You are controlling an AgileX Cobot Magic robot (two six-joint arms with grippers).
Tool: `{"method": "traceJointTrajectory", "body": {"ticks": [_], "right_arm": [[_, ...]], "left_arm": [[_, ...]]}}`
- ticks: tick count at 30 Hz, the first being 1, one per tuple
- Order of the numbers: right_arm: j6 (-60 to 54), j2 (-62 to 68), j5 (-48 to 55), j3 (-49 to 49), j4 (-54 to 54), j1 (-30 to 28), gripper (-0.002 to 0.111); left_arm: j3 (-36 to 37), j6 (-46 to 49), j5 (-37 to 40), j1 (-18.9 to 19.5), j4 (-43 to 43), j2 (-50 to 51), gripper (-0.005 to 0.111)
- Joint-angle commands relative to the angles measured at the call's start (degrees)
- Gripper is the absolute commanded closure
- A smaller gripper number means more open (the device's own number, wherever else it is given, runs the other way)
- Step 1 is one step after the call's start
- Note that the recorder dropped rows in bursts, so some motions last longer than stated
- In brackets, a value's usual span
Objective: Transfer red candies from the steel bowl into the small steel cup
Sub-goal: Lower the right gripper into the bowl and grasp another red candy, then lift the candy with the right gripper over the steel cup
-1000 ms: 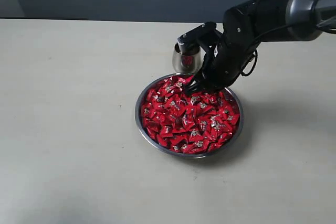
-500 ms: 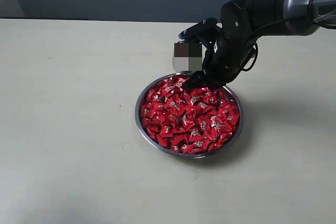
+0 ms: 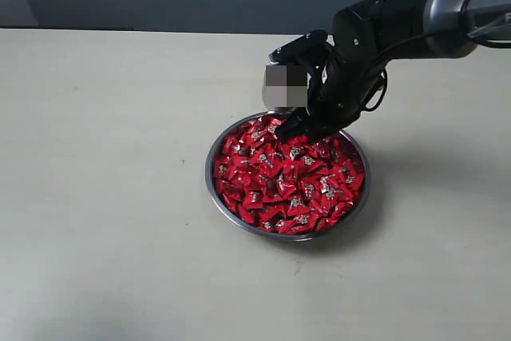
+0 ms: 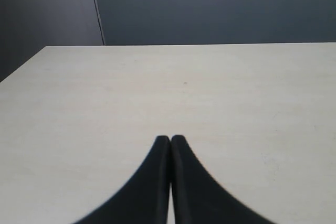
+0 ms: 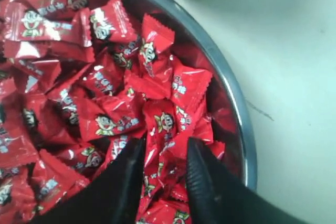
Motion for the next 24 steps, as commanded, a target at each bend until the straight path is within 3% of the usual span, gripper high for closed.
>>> {"method": "traceJointTrajectory", "body": {"ticks": [1, 9, 24], "right_arm": [[0.64, 1.95, -1.51, -0.3, -0.42, -0.2, 0.079], [4.66, 2.1, -1.26, -0.3, -7.07, -0.2, 0.079], [4.76, 2.64, -0.88, -0.3, -4.27, -0.2, 0.079]], "left_arm": [[0.22, -0.15, -0.1, 0.05, 0.07, -0.26, 0.106], [0.22, -0.15, -0.1, 0.05, 0.07, -0.26, 0.106], [0.22, -0.15, -0.1, 0.05, 0.07, -0.26, 0.106]]}}
